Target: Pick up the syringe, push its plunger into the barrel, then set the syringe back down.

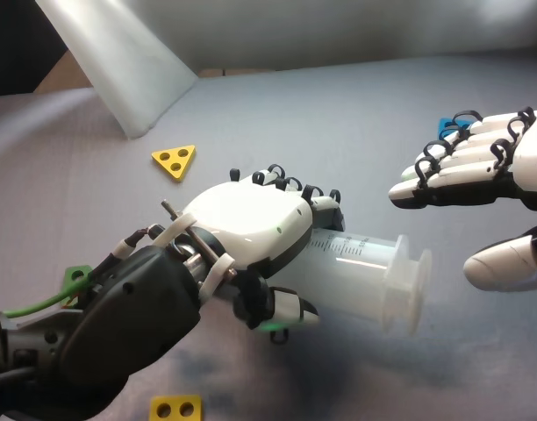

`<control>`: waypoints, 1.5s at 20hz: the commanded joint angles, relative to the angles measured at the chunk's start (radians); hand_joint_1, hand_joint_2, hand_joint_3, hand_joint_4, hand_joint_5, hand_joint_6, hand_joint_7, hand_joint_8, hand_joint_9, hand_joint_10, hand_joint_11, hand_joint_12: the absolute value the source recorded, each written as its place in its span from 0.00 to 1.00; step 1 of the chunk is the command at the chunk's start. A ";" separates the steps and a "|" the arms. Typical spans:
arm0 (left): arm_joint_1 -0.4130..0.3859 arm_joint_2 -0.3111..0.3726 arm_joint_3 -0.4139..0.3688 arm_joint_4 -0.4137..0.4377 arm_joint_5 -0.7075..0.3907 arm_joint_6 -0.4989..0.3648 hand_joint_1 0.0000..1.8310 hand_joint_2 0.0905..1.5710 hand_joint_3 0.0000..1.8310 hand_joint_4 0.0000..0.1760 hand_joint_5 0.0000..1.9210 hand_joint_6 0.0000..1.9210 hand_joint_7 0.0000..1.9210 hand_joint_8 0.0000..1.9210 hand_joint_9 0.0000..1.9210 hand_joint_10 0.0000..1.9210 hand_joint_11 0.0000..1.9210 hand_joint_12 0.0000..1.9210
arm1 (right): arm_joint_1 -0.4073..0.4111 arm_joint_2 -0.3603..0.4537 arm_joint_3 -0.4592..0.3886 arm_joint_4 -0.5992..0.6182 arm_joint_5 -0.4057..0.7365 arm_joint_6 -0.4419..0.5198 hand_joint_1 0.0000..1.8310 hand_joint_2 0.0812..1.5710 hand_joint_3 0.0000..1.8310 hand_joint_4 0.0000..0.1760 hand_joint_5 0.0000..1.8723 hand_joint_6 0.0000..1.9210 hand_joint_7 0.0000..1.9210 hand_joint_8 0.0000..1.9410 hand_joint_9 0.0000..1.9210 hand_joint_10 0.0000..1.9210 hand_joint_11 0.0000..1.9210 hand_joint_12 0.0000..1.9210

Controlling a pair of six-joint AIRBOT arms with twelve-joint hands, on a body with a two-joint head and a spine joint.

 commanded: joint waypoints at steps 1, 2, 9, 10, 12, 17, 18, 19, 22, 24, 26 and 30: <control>-0.013 0.007 -0.007 0.054 -0.080 -0.006 0.56 0.62 0.00 0.00 0.21 0.34 0.20 0.34 0.15 0.38 0.04 0.61 | 0.014 -0.002 -0.001 0.032 -0.013 0.001 0.00 0.84 0.00 0.00 0.06 0.00 0.05 0.00 0.04 0.00 0.00 0.14; -0.013 0.009 -0.008 0.063 -0.080 -0.009 0.56 0.62 0.00 0.00 0.21 0.33 0.20 0.34 0.15 0.38 0.04 0.61 | 0.014 -0.002 -0.001 0.032 -0.013 0.001 0.00 0.84 0.00 0.00 0.06 0.00 0.05 0.00 0.04 0.00 0.00 0.14; -0.037 0.013 -0.007 0.093 -0.079 -0.002 0.56 0.62 0.00 0.00 0.21 0.33 0.20 0.33 0.15 0.38 0.04 0.61 | 0.015 -0.002 -0.001 0.032 -0.010 0.001 0.00 0.84 0.00 0.00 0.06 0.00 0.05 0.00 0.04 0.00 0.00 0.14; -0.040 0.013 -0.006 0.093 -0.079 -0.001 0.56 0.62 0.00 0.00 0.21 0.33 0.20 0.33 0.15 0.38 0.04 0.61 | 0.015 -0.002 -0.001 0.032 -0.010 0.001 0.00 0.84 0.00 0.00 0.06 0.00 0.05 0.00 0.04 0.00 0.00 0.14; -0.044 0.015 -0.005 0.093 -0.079 0.000 0.56 0.62 0.00 0.00 0.21 0.33 0.20 0.33 0.15 0.38 0.04 0.61 | 0.015 -0.002 -0.001 0.032 -0.009 0.001 0.00 0.84 0.00 0.00 0.06 0.00 0.05 0.00 0.04 0.00 0.00 0.14; -0.038 0.017 -0.007 0.103 -0.073 -0.003 0.56 0.62 0.00 0.00 0.21 0.33 0.20 0.33 0.15 0.38 0.04 0.61 | 0.018 -0.002 -0.001 0.032 -0.007 0.001 0.00 0.84 0.00 0.00 0.06 0.00 0.05 0.00 0.04 0.00 0.00 0.14; -0.035 0.017 -0.007 0.104 -0.073 -0.005 0.56 0.62 0.00 0.00 0.21 0.33 0.20 0.33 0.15 0.38 0.04 0.61 | 0.019 -0.002 -0.001 0.032 -0.004 0.001 0.00 0.84 0.00 0.00 0.06 0.00 0.05 0.00 0.04 0.00 0.00 0.14; -0.032 0.017 -0.008 0.104 -0.074 -0.007 0.56 0.62 0.00 0.00 0.21 0.33 0.20 0.33 0.15 0.38 0.04 0.61 | 0.021 -0.002 -0.001 0.032 0.004 0.001 0.00 0.84 0.00 0.00 0.06 0.00 0.05 0.00 0.04 0.00 0.00 0.14; -0.022 0.019 -0.008 0.106 -0.074 -0.010 0.56 0.62 0.00 0.00 0.21 0.33 0.20 0.33 0.15 0.38 0.04 0.61 | 0.028 -0.001 -0.001 0.036 0.057 0.002 0.00 0.84 0.00 0.00 0.06 0.00 0.05 0.00 0.04 0.00 0.00 0.14; -0.022 0.019 -0.007 0.108 -0.074 -0.010 0.56 0.62 0.00 0.00 0.21 0.33 0.20 0.33 0.15 0.38 0.04 0.61 | 0.034 0.000 0.001 0.036 0.081 0.000 0.00 0.84 0.00 0.00 0.06 0.00 0.05 0.00 0.04 0.00 0.00 0.14; -0.024 0.020 -0.007 0.107 -0.074 -0.013 0.56 0.62 0.00 0.00 0.21 0.33 0.20 0.33 0.15 0.38 0.04 0.61 | 0.042 0.000 0.007 0.036 0.087 0.000 0.00 0.84 0.00 0.00 0.06 0.00 0.05 0.00 0.04 0.00 0.00 0.14; -0.037 0.029 -0.009 0.100 -0.074 -0.015 0.56 0.62 0.00 0.00 0.21 0.33 0.20 0.33 0.15 0.37 0.04 0.61 | 0.076 0.010 0.009 0.036 0.097 0.000 0.00 0.84 0.00 0.00 0.06 0.00 0.05 0.00 0.04 0.00 0.00 0.14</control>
